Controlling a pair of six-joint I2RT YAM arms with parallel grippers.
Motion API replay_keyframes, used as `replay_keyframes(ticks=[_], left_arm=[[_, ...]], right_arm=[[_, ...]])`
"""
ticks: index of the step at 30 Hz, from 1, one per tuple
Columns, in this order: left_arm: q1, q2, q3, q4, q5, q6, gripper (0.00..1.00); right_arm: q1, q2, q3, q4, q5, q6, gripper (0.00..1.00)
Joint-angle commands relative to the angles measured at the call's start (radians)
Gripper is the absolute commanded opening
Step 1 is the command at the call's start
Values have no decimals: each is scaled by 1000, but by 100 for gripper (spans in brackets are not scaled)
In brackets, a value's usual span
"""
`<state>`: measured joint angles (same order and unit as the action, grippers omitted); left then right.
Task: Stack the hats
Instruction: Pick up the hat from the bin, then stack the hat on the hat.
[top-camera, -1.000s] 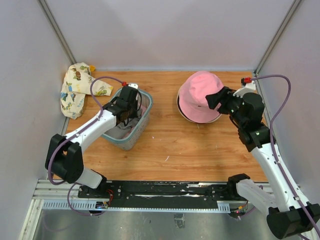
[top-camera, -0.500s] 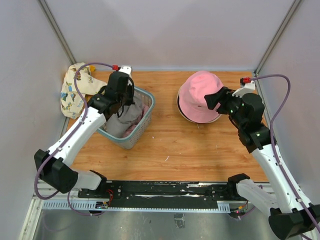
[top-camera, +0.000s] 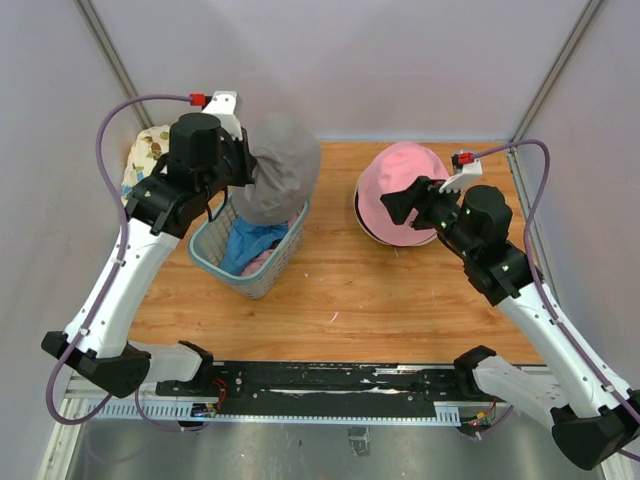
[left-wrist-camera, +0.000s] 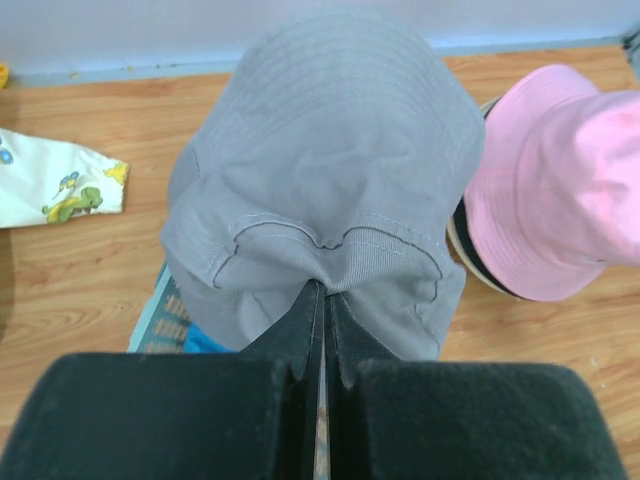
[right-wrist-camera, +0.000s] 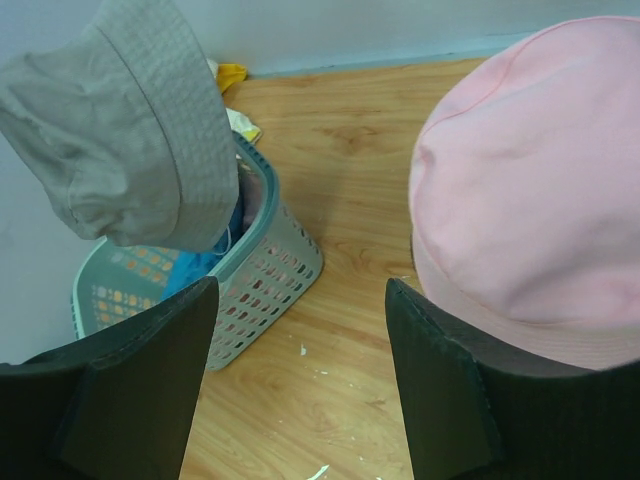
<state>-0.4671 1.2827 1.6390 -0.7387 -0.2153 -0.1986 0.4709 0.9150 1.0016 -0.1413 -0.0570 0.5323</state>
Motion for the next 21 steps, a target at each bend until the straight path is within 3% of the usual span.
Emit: replay_keyframes(ticks=[1, 11, 21], left_arm=[[1, -3, 133, -40, 86, 3, 1], [1, 47, 285, -49, 393, -46, 0], [1, 62, 219, 133, 753, -128, 1]], right_arm=[[58, 10, 11, 110, -31, 38, 69], [112, 19, -51, 314, -116, 106, 71], [110, -26, -98, 469, -136, 176, 79]])
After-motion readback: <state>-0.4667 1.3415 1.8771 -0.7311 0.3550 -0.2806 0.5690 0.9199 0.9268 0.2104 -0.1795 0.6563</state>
